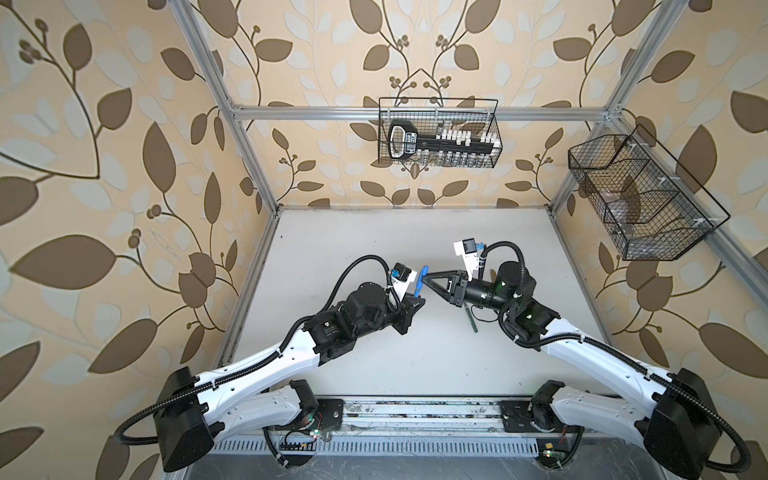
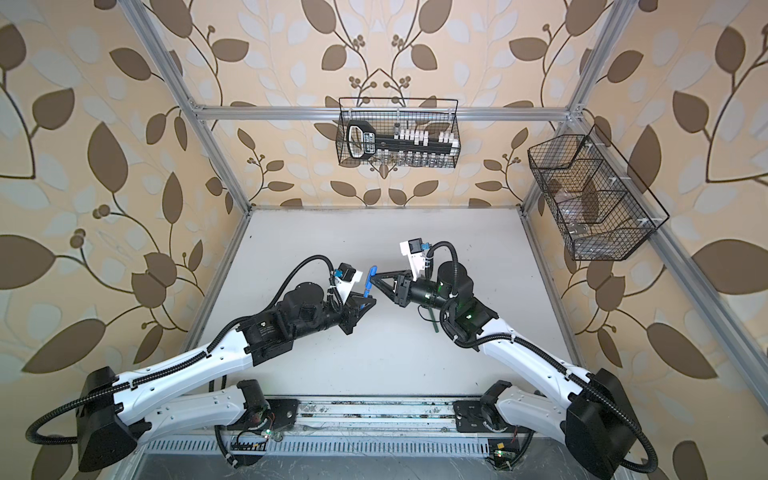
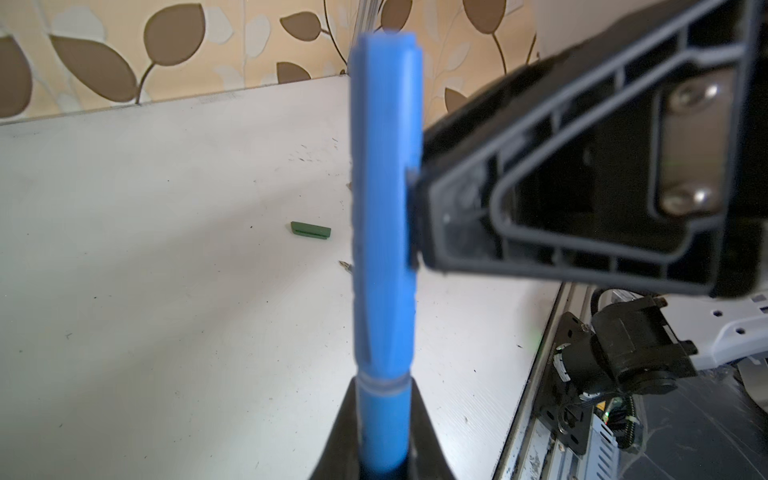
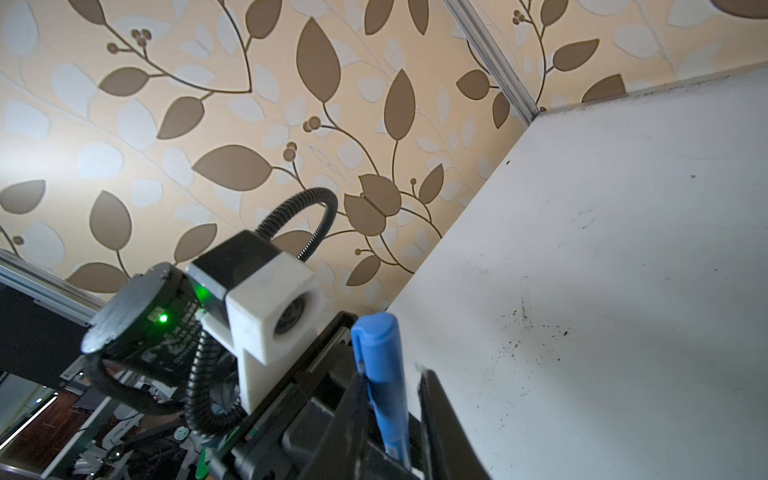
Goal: Insert the pens into the pen caps
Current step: 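Lower the blue cap onto the nib held by the left gripper, then push the cap down over the pen while the left gripper holds the barrel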
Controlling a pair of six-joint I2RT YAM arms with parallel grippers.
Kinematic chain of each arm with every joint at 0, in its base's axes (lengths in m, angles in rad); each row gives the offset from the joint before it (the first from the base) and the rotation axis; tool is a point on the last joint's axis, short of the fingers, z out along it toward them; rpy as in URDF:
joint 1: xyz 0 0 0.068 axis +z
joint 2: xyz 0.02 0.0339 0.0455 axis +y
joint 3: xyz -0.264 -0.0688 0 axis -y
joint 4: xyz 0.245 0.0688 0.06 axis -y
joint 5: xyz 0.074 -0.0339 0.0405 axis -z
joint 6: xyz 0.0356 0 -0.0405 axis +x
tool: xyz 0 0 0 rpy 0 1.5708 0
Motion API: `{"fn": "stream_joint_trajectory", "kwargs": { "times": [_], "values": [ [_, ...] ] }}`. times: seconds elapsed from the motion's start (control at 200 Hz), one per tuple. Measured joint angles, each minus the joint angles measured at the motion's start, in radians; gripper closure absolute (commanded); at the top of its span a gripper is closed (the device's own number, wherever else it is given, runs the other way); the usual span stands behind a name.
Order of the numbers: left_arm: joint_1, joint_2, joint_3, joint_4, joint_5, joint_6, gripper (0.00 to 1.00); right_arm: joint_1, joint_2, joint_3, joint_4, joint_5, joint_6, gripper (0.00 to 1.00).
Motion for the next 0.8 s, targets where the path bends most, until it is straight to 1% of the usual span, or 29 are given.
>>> {"fn": "stream_joint_trajectory", "kwargs": {
  "times": [0.115, 0.185, 0.315, 0.455, 0.64, 0.8],
  "values": [
    [0.000, -0.001, 0.000, 0.003, 0.000, 0.000, 0.91, 0.010, 0.000, 0.021, -0.079, 0.000, -0.057, 0.51],
    [0.000, 0.001, 0.000, 0.003, 0.000, 0.000, 0.91, 0.010, -0.008, 0.046, -0.133, 0.003, -0.089, 0.49],
    [0.000, 0.004, 0.000, 0.003, 0.003, 0.000, 0.91, -0.027, -0.034, 0.097, -0.195, -0.005, -0.125, 0.48],
    [0.000, 0.005, 0.000, 0.002, 0.008, 0.000, 0.91, -0.082, -0.021, 0.171, -0.233, -0.021, -0.146, 0.48],
    [0.000, 0.005, 0.000, 0.000, 0.009, 0.000, 0.91, -0.086, 0.052, 0.233, -0.271, -0.061, -0.171, 0.49],
    [0.000, 0.004, 0.001, -0.006, 0.010, 0.000, 0.91, -0.086, 0.092, 0.253, -0.304, -0.080, -0.184, 0.50]
  ]
}}
